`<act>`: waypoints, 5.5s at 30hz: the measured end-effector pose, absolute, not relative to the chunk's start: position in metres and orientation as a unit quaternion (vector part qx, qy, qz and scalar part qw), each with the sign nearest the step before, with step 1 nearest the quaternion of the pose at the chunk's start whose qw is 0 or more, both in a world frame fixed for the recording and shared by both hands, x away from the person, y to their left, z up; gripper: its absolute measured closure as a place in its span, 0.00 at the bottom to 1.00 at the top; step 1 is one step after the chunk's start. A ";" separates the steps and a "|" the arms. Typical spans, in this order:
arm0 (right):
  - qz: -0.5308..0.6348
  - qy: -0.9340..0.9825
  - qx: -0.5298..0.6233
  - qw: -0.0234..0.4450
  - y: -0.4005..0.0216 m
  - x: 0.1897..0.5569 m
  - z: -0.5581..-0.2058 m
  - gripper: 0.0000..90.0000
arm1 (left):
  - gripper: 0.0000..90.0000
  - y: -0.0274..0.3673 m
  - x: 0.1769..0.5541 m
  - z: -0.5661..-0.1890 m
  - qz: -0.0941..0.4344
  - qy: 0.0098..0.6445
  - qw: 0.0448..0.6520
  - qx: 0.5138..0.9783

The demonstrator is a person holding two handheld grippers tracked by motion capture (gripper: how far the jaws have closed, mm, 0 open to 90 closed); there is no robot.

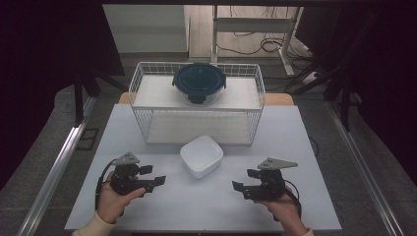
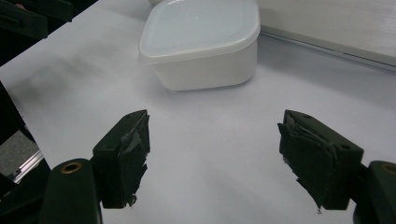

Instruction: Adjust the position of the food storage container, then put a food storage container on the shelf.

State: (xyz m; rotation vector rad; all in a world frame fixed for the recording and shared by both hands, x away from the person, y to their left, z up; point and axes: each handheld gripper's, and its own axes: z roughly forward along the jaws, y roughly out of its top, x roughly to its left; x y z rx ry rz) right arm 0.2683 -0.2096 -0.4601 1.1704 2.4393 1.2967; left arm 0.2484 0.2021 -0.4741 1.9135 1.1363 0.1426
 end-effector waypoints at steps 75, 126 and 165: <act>0.425 0.799 0.418 0.073 -0.231 0.278 -0.463 0.27 | 1.00 0.122 0.389 -0.480 0.072 0.397 0.310 0.861; 0.431 0.790 0.429 0.077 -0.239 0.279 -0.460 0.27 | 1.00 0.091 0.332 -0.480 0.016 0.353 0.319 0.879; 0.453 0.772 0.437 0.085 -0.247 0.281 -0.448 0.27 | 0.30 0.140 0.291 -0.452 0.031 0.435 0.427 0.792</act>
